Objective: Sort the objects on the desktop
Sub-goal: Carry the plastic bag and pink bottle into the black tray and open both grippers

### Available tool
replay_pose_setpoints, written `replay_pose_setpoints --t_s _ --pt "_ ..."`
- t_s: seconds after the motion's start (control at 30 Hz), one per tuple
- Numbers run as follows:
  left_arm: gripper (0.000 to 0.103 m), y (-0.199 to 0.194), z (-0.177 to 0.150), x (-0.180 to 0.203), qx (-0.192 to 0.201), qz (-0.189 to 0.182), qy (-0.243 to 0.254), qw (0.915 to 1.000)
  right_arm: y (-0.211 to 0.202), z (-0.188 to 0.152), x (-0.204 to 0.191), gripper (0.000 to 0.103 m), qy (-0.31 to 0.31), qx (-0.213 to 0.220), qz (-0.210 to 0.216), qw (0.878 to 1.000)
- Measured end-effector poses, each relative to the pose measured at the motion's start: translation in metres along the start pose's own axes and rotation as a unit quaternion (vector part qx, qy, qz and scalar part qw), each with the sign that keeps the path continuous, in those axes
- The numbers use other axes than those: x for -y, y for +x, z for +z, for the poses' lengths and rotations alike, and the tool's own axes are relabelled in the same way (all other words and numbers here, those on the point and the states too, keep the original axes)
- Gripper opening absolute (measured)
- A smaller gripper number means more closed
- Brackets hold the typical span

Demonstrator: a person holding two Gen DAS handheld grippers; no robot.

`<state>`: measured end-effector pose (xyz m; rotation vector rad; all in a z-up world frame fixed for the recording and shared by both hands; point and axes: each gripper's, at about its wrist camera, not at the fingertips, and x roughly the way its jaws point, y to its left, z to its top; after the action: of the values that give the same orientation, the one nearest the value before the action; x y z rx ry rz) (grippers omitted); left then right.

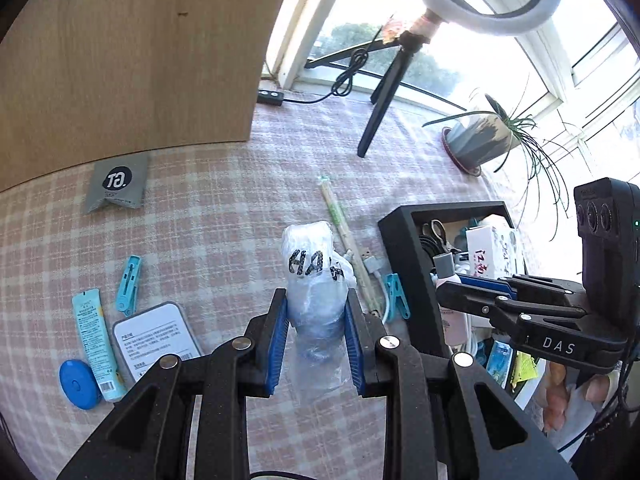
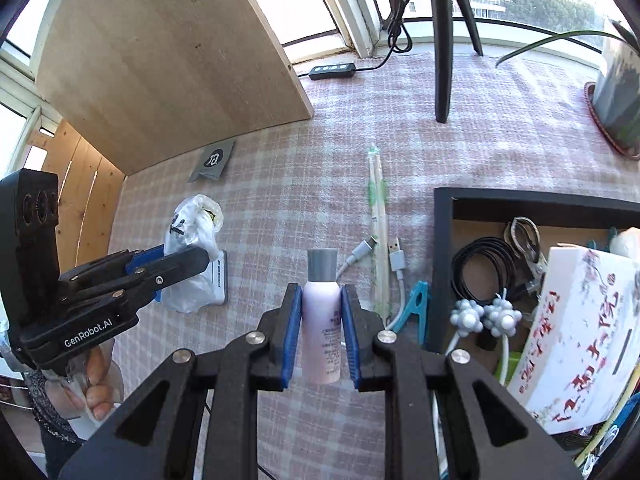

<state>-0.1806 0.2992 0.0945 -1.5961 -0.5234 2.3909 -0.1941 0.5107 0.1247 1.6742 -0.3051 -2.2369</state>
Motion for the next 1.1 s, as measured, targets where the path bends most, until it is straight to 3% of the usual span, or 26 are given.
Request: replay_pose_setpoints --t_s 0.17,0.47,0.7,1.0,1.03,1.1 --pt "0.025 0.014 0.005 0.053 -0.011 -0.017 0.037 0.9991 -0.058 -0.032 0.058 0.020 0.035 0.029 -0.019 0.999" --pt "0.025 0.075 0.035 0.127 -0.048 -0.027 0.079 0.9954 -0.111 -0.061 0.159 0.020 0.110 0.063 -0.079 0.989" --pt "0.025 0.112 0.057 0.144 -0.068 -0.009 0.091 0.9935 -0.112 -0.069 0.209 0.020 0.150 0.062 -0.102 0.981" --pt "0.026 0.138 0.059 0.157 -0.098 -0.003 0.120 0.9880 -0.105 -0.067 0.227 0.020 0.163 0.051 -0.112 0.979" --pt "0.026 0.139 0.059 0.158 -0.103 -0.006 0.121 0.9872 -0.104 -0.067 0.226 0.020 0.160 0.048 -0.112 0.980" --pt "0.049 0.140 0.058 0.158 -0.113 -0.001 0.123 0.9859 -0.102 -0.066 0.225 0.021 0.162 0.044 -0.107 0.980"
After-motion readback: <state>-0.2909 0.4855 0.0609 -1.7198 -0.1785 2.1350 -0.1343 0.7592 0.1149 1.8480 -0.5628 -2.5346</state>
